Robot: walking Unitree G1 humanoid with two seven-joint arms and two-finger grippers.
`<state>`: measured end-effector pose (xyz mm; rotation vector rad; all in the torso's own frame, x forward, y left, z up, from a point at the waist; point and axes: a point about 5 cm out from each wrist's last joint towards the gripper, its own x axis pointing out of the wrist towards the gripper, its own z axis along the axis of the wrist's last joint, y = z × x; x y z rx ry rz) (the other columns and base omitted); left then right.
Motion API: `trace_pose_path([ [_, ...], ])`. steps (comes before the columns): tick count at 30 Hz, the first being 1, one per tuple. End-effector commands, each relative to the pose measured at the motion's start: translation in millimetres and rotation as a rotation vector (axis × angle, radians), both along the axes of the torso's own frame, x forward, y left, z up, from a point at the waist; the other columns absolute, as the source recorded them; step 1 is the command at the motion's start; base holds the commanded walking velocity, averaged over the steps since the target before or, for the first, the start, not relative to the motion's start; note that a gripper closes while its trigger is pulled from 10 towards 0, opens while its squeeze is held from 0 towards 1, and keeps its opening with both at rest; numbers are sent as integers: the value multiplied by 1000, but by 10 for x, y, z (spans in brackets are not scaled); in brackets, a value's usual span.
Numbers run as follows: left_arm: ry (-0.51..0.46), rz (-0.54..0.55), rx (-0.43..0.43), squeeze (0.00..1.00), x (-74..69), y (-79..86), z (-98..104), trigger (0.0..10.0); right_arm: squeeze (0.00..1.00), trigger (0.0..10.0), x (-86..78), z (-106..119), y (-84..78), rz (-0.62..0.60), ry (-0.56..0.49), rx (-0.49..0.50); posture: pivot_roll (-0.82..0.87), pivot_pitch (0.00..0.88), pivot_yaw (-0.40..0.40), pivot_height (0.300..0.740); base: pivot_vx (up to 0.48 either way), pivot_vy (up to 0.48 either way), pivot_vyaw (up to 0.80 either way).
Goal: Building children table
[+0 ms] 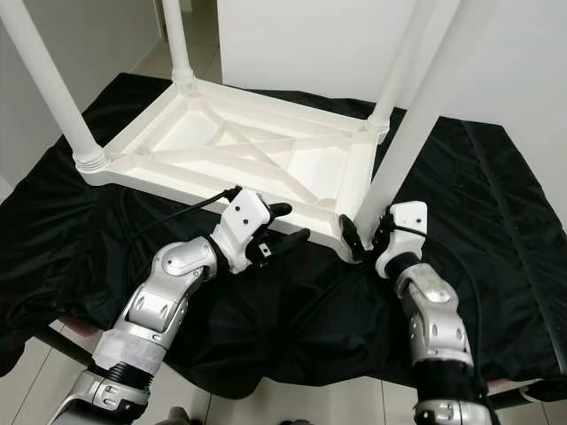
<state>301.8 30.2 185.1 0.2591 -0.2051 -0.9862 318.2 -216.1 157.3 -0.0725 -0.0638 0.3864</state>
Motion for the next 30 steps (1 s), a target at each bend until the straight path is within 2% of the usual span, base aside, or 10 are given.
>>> trace_pose_path([
  [1,-15,52,-7,0,29,8,23,10000,0,10000,10,-16,26,65,10,0,-16,76,-30,740,0,0,0],
  [7,-19,50,-17,0,43,-48,60,10000,0,10000,58,-22,26,256,60,-71,-19,65,-21,740,0,0,0],
  [11,-26,29,-20,0,26,-101,73,10000,0,6549,81,-25,-10,308,99,-137,-23,62,-19,740,0,0,0],
  [12,-27,28,-17,0,34,-99,73,10000,0,2745,86,-27,-18,327,111,-147,-27,56,-20,740,0,0,0],
  [15,-27,29,-17,0,49,-85,77,10000,0,0,93,-36,-63,333,122,-178,-33,49,-21,740,0,0,0],
  [24,-25,29,-17,0,58,-111,60,10000,0,588,20,-181,-172,295,159,-188,-35,52,-23,740,0,0,0],
  [25,-25,28,-16,0,53,-114,64,10000,0,5529,17,-185,-169,281,155,-178,-35,52,-23,740,0,0,0],
  [26,-25,28,-16,0,53,-114,64,10000,0,5529,17,-185,-169,281,155,-178,-35,52,-23,740,0,0,0],
  [27,-23,28,-17,0,50,-107,65,10000,0,10000,15,-187,-160,257,147,-159,-34,54,-21,740,0,0,0],
  [30,-13,38,-13,0,51,-79,35,10000,0,10000,22,-196,-164,172,142,-136,-36,57,-20,740,0,0,0],
])
